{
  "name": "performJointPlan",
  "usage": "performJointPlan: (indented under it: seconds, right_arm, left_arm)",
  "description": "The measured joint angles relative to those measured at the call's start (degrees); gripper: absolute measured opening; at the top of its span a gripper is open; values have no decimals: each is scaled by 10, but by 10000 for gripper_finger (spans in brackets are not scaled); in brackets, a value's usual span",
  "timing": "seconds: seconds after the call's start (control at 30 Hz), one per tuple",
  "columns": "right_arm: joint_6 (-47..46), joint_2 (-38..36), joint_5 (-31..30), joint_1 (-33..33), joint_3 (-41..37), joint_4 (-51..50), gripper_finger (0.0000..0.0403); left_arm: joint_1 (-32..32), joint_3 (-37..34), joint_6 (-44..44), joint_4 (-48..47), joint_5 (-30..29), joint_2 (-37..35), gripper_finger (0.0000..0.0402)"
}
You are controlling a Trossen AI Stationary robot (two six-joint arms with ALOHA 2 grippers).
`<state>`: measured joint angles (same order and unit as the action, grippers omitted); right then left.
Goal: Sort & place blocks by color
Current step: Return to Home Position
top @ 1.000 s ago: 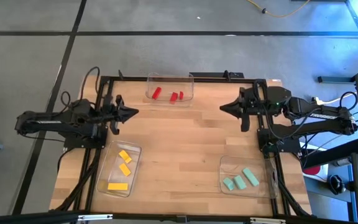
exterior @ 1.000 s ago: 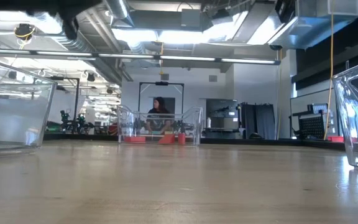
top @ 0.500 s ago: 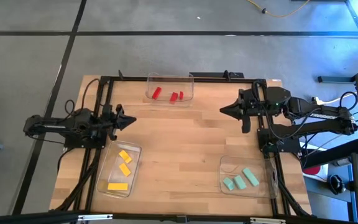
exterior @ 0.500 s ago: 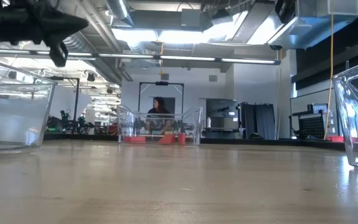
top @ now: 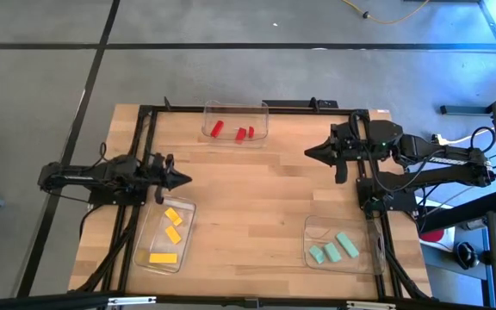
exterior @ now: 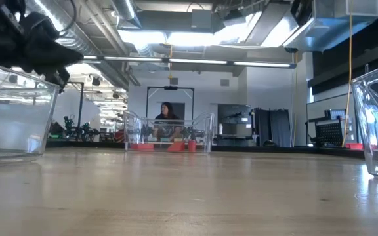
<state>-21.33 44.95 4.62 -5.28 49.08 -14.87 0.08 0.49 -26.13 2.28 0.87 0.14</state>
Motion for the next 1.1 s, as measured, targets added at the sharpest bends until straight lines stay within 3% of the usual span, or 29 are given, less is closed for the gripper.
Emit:
performJointPlan:
  seconds: [0.17,0.63,0.83,1.1]
  right_arm:
    - [-25,0,1,0,0,0,0]
    - [-24,0,36,0,0,-6,0]
    - [-9,-2,61,0,-2,-53,0]
    - [19,-76,123,0,-93,-22,0]
  left_arm:
    - [1,1,45,-17,-8,14,0]
    - [0,1,43,-16,-7,13,17]
    - [0,1,43,-16,-7,12,22]
    - [0,1,43,-16,-7,13,8]
